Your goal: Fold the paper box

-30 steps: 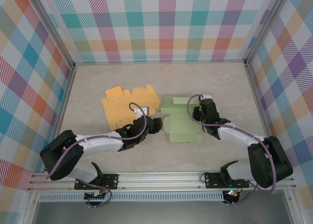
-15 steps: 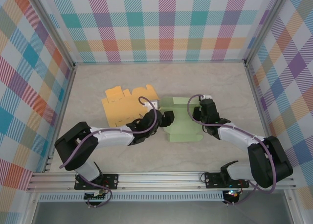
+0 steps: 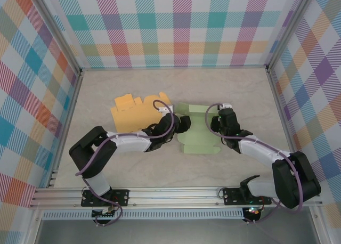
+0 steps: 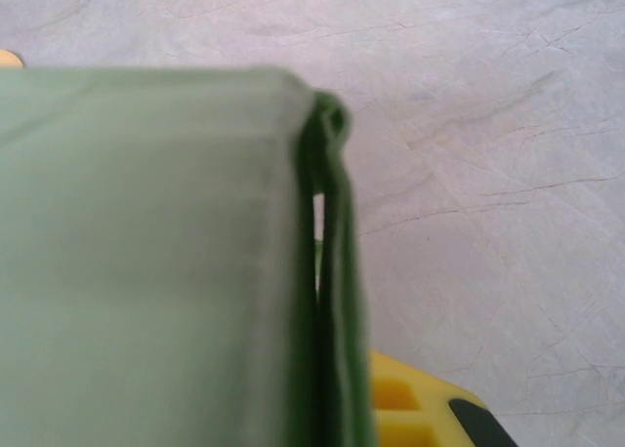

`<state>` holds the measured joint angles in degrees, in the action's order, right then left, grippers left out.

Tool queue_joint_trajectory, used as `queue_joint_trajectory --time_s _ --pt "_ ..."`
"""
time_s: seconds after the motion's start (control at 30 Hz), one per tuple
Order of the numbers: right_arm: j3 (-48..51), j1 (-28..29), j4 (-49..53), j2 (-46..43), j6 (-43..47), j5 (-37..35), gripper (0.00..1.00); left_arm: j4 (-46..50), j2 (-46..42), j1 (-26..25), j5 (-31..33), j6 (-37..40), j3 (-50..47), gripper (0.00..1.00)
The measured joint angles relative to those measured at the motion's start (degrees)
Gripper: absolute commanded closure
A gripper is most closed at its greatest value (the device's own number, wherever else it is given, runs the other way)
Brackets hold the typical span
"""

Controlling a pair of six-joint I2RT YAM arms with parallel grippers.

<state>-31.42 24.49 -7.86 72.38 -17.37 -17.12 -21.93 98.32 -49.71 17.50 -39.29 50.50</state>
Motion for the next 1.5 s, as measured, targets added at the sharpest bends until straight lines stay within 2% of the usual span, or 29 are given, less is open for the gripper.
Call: queue_joint_trajectory --time_s 0.2,0.27,0.47,0.63,0.87,1.1,1.27,1.5 --pt "0.0 0.0 -0.04 0.0 -0.22 0.04 1.0 -1.68 0.63 0.37 -3.43 -0.33 0.35 0.48" --pt "0.0 -0.09 -0.04 0.0 -0.42 -0.13 1.0 -1.99 0.63 0.44 -4.09 -0.31 0.35 0.51" --pt "0.0 -0.13 -0.04 0.0 -0.83 -0.42 1.0 -2.43 0.63 0.92 -6.16 -0.07 0.35 0.51" --pt "0.0 -0.13 -0.04 0.02 -1.14 -0.68 1.0 -4.04 0.46 0.87 -7.13 0.7 -0.15 0.45" --pt "0.0 -0.02 -0.09 0.07 -1.27 0.48 1.0 -7.43 -4.04 0.61 -7.19 0.63 -5.75 0.45" --pt "0.0 -0.02 -0.02 0.28 -1.22 0.85 1.0 -7.78 -12.09 0.61 -2.95 0.55 -10.43 0.44" --pt "0.0 0.0 -0.02 0.28 -1.22 0.85 1.0 -5.46 -15.91 0.66 1.81 1.46 -10.71 0.56" --pt "0.0 0.0 0.0 0.28 -1.22 0.87 1.0 2.78 -16.33 0.76 7.76 0.96 -10.21 0.64"
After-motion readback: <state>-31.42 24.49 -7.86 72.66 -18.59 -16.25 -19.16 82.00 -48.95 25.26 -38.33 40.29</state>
